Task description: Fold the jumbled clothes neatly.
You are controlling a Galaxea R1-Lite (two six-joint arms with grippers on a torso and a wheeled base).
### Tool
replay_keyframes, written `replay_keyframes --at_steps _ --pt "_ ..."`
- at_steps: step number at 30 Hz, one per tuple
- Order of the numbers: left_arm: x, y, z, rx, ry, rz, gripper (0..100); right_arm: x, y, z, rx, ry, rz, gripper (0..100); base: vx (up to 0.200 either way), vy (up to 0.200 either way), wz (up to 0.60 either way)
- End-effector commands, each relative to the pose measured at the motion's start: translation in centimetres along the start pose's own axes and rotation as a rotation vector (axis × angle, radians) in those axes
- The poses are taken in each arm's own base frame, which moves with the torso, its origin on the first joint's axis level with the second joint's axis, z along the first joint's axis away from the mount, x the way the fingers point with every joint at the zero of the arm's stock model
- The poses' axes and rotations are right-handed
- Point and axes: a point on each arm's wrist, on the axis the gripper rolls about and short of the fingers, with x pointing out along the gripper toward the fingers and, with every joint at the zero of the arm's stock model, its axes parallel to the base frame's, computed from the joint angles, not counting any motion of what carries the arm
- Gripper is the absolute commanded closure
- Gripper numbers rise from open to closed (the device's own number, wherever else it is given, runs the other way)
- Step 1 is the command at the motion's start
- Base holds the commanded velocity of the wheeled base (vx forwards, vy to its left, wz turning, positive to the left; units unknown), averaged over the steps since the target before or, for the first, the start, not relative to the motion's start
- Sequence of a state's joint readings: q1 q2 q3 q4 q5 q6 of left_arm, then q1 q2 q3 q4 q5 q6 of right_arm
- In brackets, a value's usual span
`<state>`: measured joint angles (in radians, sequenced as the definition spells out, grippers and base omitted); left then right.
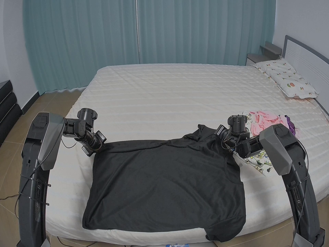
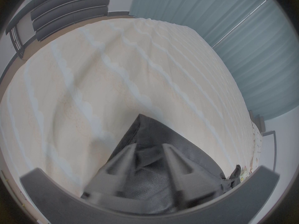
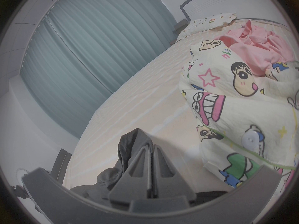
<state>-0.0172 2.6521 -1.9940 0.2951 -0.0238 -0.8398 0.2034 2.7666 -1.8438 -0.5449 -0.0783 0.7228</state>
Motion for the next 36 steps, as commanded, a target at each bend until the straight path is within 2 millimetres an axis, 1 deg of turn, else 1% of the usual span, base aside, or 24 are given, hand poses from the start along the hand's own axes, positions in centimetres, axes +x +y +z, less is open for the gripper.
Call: replay_keyframes --at_steps 1,5,7,14,18,25,28,30,36 --pt "0.3 0.1 -0.1 0.0 0.002 0.002 100 0.0 0.1 0.1 0.001 -0.002 0.003 100 0.0 0.0 0.0" --pt "0.0 0.2 0.5 -0.015 -0.025 0.007 100 -0.2 0.5 0.5 0.003 -0.021 0.019 100 0.0 0.0 0.0" --pt "-0.7 0.5 1.5 -0.032 -0.053 0.006 100 -0.2 0.5 0.7 0.005 -0.032 0.027 100 0.0 0.0 0.0" --pt "-1.5 1.0 3.1 -0.058 -0.103 -0.016 100 -0.2 0.7 1.0 0.007 -0.058 0.044 100 0.0 0.0 0.0" --pt "-1.5 0.8 3.4 -0.061 -0.129 -0.038 100 -0.2 0.5 1.2 0.007 -0.076 0.032 100 0.0 0.0 0.0" --pt "-1.2 0.4 3.2 -0.053 -0.143 -0.056 100 0.2 0.0 0.6 0.007 -0.07 0.022 100 0.0 0.0 0.0" --pt "-1.2 0.2 3.4 -0.052 -0.164 -0.081 100 0.5 0.2 0.8 0.012 -0.092 0.04 100 0.0 0.0 0.0" --pt "-1.2 0.2 3.5 -0.053 -0.17 -0.086 100 0.7 0.1 0.7 0.011 -0.11 0.039 100 0.0 0.0 0.0" --pt "-1.2 0.1 3.4 -0.053 -0.17 -0.09 100 0.7 0.0 0.7 0.005 -0.114 0.04 100 0.0 0.0 0.0"
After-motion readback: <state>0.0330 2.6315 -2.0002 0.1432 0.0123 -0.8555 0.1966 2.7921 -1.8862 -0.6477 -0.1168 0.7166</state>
